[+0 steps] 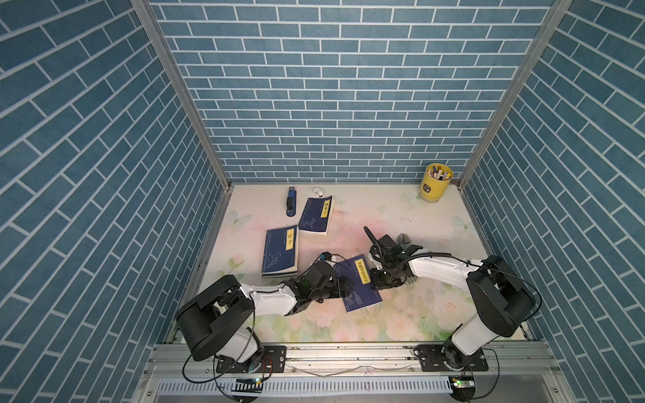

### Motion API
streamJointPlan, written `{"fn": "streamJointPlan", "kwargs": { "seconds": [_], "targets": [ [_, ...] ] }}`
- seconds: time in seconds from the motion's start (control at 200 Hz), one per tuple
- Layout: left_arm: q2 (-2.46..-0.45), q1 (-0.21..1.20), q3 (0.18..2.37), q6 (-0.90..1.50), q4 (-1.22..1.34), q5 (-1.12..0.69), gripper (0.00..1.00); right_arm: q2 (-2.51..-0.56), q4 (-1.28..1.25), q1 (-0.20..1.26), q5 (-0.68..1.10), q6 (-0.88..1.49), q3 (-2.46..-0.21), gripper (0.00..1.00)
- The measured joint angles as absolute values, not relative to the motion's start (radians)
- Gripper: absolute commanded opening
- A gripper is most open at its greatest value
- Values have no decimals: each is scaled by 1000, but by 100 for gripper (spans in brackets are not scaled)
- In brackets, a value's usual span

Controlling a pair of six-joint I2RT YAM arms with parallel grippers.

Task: Wipe the cover of the book
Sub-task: Pick up the book from the center of the board.

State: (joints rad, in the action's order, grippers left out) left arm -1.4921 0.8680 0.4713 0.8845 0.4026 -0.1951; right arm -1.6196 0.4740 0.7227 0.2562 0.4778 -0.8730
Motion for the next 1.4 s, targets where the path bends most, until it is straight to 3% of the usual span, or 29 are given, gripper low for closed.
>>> {"fn": "streamJointPlan", "kwargs": {
  "seconds": [0.57,0.925,1.17,1.32,1.395],
  "targets": [
    [-1555,750,471,947,505,-285,60,-1652,474,735,278,531,-907,19],
    [-1581,710,474,988,530,-328,40,-1673,431,735,310,572,-913,19],
    [-1580,704,480,977,541,-370,19,-1700,372,742,334,572,-927,19],
    [-1563,696,532,928,448,-366,1,-1702,357,745,331,572,-928,24],
    [-1541,687,567,884,377,-364,0,-1703,358,747,324,569,-939,28]
  ]
}}
